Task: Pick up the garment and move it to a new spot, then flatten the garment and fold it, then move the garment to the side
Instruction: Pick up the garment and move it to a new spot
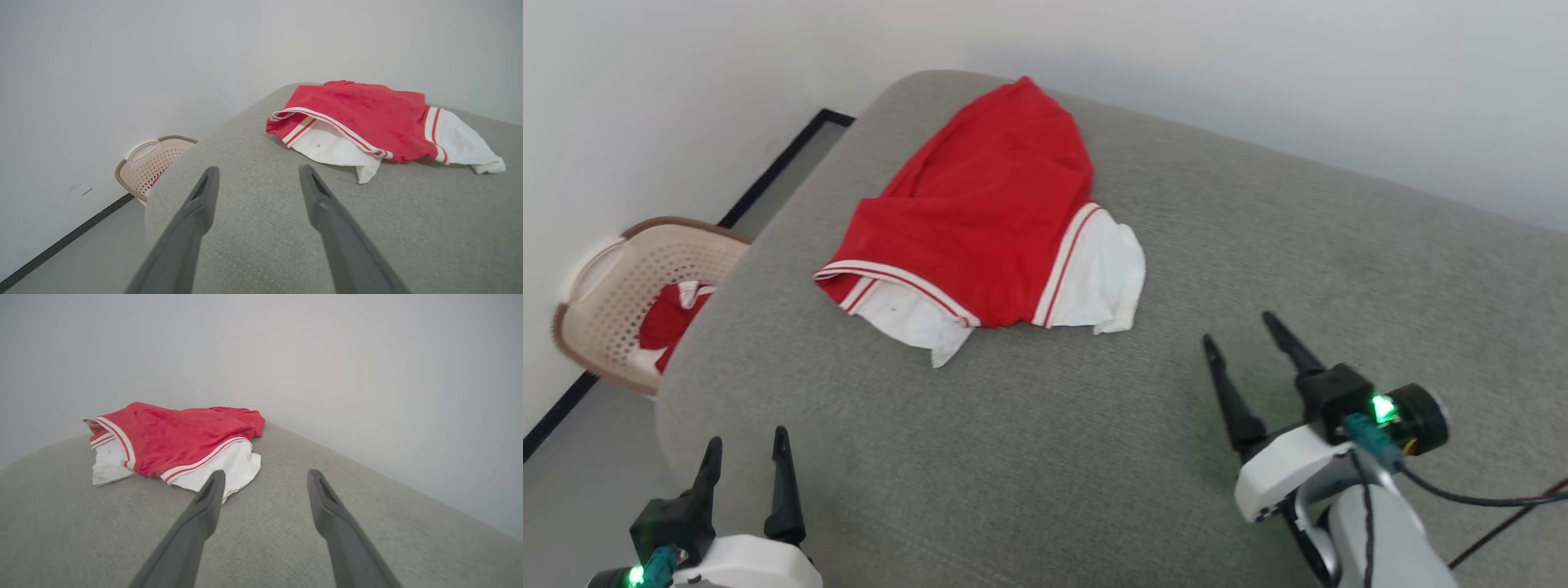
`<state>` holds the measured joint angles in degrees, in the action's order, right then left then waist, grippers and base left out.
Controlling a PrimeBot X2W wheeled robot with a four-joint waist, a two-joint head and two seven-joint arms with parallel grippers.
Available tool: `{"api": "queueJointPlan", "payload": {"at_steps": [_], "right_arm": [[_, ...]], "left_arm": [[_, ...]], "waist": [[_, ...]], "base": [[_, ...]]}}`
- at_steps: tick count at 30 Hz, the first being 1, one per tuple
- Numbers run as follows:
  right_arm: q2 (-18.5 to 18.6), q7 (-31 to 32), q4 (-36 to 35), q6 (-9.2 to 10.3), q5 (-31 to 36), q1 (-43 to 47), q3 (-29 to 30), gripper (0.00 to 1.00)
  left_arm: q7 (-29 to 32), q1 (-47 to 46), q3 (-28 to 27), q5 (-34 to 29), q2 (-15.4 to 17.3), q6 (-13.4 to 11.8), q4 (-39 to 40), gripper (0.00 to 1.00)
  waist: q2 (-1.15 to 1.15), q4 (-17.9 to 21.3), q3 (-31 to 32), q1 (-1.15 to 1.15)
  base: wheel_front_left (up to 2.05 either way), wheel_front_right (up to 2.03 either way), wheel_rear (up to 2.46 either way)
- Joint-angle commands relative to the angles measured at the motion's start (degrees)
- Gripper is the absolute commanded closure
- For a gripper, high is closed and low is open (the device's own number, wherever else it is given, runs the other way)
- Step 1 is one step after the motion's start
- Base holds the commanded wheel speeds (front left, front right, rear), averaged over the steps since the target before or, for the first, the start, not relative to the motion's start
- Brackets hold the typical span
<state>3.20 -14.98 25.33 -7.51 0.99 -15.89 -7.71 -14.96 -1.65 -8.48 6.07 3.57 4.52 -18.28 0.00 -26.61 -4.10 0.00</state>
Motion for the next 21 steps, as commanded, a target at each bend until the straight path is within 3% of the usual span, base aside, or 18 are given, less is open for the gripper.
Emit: {"api": "queueJointPlan", "payload": {"at_steps": [1,7,12,16,18,21], "right_arm": [[-0.12,-0.29,0.39,0.04,-0.35,-0.47,-0.89,0.00],[-0.10,-0.29,0.66,0.04,-0.40,-1.79,-1.84,0.00],[-0.04,-0.29,0.01,0.04,0.42,-4.06,-0.96,0.00],[-0.09,-0.29,-0.36,0.04,1.00,-5.41,-0.42,0.00],[-0.16,-0.29,-0.52,0.04,1.11,-5.73,-0.40,0.00],[-0.26,-0.29,-0.87,0.05,1.14,-6.42,-0.88,0.00]], "left_arm": [[-0.34,0.62,-0.13,0.06,-0.25,-0.05,0.53,0.00],[-0.34,-0.78,0.17,0.55,-0.48,1.06,0.33,0.00],[-0.34,-9.63,4.12,-1.02,3.98,2.76,-1.05,0.00],[-0.31,-18.68,9.64,3.36,9.93,2.99,-7.57,0.00],[1.21,-23.82,15.03,6.45,14.74,3.00,-12.64,0.00],[7.81,-30.26,22.45,14.47,20.74,2.85,-18.59,0.00]], "waist": [[0.00,-0.98,0.20,0.00],[0.00,0.94,-1.05,0.00],[0.00,6.64,-5.02,0.00],[0.00,11.65,-8.79,0.00],[0.00,14.04,-10.24,0.00],[0.00,17.91,-12.22,0.00]], "base": [[0.00,0.00,0.00],[0.00,0.00,0.00],[0.00,0.00,0.00],[0.00,0.00,0.00],[0.00,0.00,0.00],[0.00,0.00,0.00]]}}
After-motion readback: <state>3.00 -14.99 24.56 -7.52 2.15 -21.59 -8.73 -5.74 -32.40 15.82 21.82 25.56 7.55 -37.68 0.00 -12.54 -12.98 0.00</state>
